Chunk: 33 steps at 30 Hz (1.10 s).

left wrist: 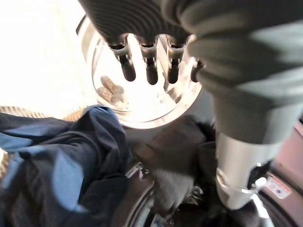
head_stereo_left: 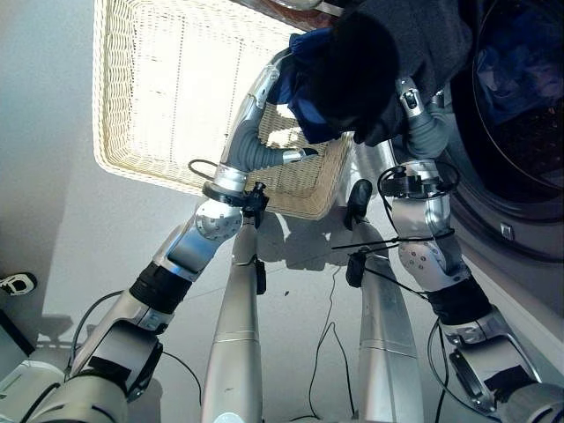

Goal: Put the clothes into the washing machine.

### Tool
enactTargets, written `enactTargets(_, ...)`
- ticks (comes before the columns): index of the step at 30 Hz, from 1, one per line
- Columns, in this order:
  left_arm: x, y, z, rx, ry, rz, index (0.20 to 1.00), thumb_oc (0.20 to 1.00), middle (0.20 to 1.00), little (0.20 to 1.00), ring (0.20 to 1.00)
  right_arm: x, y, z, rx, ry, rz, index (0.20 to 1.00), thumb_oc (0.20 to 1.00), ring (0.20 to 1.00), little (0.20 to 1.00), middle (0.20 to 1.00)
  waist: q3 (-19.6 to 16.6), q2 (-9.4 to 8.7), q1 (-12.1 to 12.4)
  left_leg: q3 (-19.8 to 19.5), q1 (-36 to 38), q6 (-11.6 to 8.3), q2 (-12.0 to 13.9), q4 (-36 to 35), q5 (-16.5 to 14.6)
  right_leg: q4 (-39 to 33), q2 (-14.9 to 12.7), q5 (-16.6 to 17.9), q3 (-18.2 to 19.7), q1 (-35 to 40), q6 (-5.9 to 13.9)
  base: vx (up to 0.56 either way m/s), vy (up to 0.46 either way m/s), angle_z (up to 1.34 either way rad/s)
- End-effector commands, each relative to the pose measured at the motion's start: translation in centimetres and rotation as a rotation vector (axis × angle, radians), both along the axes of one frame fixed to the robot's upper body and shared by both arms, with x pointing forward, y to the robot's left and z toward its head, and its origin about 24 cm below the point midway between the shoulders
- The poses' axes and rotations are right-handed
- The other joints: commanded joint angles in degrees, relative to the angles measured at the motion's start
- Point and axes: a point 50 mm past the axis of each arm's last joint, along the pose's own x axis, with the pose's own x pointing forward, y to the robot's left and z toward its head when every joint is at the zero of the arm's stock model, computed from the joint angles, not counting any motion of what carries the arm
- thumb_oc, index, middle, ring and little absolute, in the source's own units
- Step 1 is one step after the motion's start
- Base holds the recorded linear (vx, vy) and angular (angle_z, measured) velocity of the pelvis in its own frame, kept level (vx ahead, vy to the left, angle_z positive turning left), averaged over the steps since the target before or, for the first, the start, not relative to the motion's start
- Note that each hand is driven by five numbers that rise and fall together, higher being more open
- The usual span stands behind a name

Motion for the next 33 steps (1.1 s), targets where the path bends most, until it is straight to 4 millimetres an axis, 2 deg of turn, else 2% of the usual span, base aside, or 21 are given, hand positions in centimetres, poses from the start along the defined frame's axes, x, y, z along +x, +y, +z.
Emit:
enactTargets(1, -0.4, 0.3, 1.1, -0.048, -0.065, 0.020, 1.000, 1.000, 1.000, 1.000, 1.000, -3.5, -0.3, 2.8, 0.081, -0.258, 0.113, 0.200, 0.200, 0.200, 0.200, 0.200, -0.61, 2.56, -2.14, 1.13, -1.37, 4.87, -5.58, 3.47, -0.90, -5.67, 2.97, 5.85, -6.16, 3.96, 4.99, 0.00, 0.000, 0.00)
enactTargets(8, 0.0, 0.9, 0.5, -0.091, -0.041, 0.057, 1.000, 1.000, 1.000, 1.000, 1.000, -3.2, -0.5, 2.5, 0.108, -0.241, 0.127, 0.200, 0.200, 0.200, 0.200, 0.200, -0.61, 2.60, -2.16, 1.21, -1.29, 4.76, -5.50, 3.31, -0.79, -5.82, 3.02, 5.88, -6.06, 4.02, 4.99, 0.00, 0.000, 0.00)
enactTargets(9, 0.3, 1.8, 0.3, -0.180, -0.058, 0.101, 1.000, 1.000, 1.000, 1.000, 1.000, -2.6, -0.8, 2.0, 0.130, -0.208, 0.118, 0.200, 0.200, 0.200, 0.200, 0.200, -0.61, 2.57, -2.20, 1.22, -1.36, 4.66, -5.38, 3.23, -0.67, -5.82, 3.04, 5.93, -6.00, 3.94, 4.98, 0.00, 0.000, 0.00)
enactTargets(14, 0.7, 2.7, -0.1, -0.306, -0.086, 0.152, 1.000, 1.000, 1.000, 1.000, 1.000, -1.7, -1.2, 1.4, 0.139, -0.146, 0.064, 0.200, 0.200, 0.200, 0.200, 0.200, -0.61, 2.37, -2.25, 1.30, -1.19, 4.43, -5.23, 3.18, -0.58, -5.87, 3.05, 5.97, -5.98, 4.12, 5.03, 0.00, 0.000, 0.00)
enactTargets(22, 2.1, 3.8, -0.8, -0.366, -0.054, 0.239, 1.000, 1.000, 1.000, 1.000, 1.000, -0.1, -2.7, 1.0, 0.210, -0.049, -0.014, 0.200, 0.200, 0.200, 0.200, 0.200, -0.61, 2.06, -2.49, 1.52, -1.07, 4.00, -4.98, 2.92, -0.50, -5.96, 3.32, 6.02, -5.95, 4.18, 5.12, 0.00, 0.000, 0.00)
enactTargets(25, 3.3, 4.4, -1.5, -0.360, -0.011, 0.305, 1.000, 1.000, 1.000, 1.000, 1.000, 1.0, -4.6, 0.6, 0.301, 0.018, -0.112, 0.200, 0.200, 0.200, 0.200, 0.200, -0.61, 1.91, -2.73, 1.85, -0.85, 3.71, -4.67, 2.90, -0.52, -6.06, 3.62, 6.02, -5.78, 4.33, 5.06, 0.00, 0.000, 0.00)
enactTargets(29, 4.7, 5.3, -1.9, -0.346, 0.033, 0.373, 1.000, 1.000, 1.000, 1.000, 1.000, 2.8, -8.7, 0.8, 0.459, 0.131, -0.284, 0.200, 0.200, 0.200, 0.200, 0.200, -0.61, 1.80, -2.73, 2.25, -0.45, 3.23, -4.21, 3.20, -0.87, -5.97, 3.68, 5.86, -5.79, 4.81, 5.21, 0.00, 0.003, -0.01)
enactTargets(30, 4.9, 5.7, -2.0, -0.351, 0.042, 0.383, 1.000, 1.000, 1.000, 1.000, 1.000, 3.1, -9.9, 1.1, 0.502, 0.151, -0.335, 0.200, 0.200, 0.200, 0.200, 0.200, -0.61, 1.72, -2.71, 2.32, -0.35, 3.12, -4.10, 3.27, -1.02, -6.01, 3.70, 5.84, -5.78, 4.90, 5.24, 0.00, 0.011, -0.03)
enactTargets(31, 5.3, 6.3, -2.2, -0.344, 0.061, 0.412, 1.000, 1.000, 1.000, 1.000, 1.000, 3.3, -13.0, 2.0, 0.588, 0.168, -0.453, 0.200, 0.200, 0.200, 0.200, 0.200, -0.61, 1.62, -2.52, 2.34, -0.12, 2.91, -3.87, 3.37, -1.43, -5.93, 3.64, 5.77, -5.88, 5.13, 5.38, 0.00, 0.000, 0.00)
enactTargets(32, 5.3, 6.3, -2.2, -0.344, 0.061, 0.412, 1.000, 1.000, 1.000, 1.000, 1.000, 3.3, -13.0, 2.0, 0.588, 0.168, -0.453, 0.200, 0.200, 0.200, 0.200, 0.200, -0.61, 1.62, -2.52, 2.34, -0.12, 2.91, -3.87, 3.37, -1.43, -5.93, 3.64, 5.77, -5.88, 5.13, 5.38, 0.00, -0.018, -0.06)
enactTargets(33, 5.6, 6.8, -2.8, -0.332, 0.072, 0.444, 1.000, 1.000, 1.000, 1.000, 1.000, 2.9, -15.9, 3.5, 0.641, 0.153, -0.620, 0.200, 0.200, 0.200, 0.200, 0.200, -0.61, 1.42, -2.30, 2.19, -0.27, 2.81, -3.65, 3.75, -1.98, -5.90, 3.73, 5.77, -5.95, 5.19, 5.48, 0.00, -0.031, -0.04)
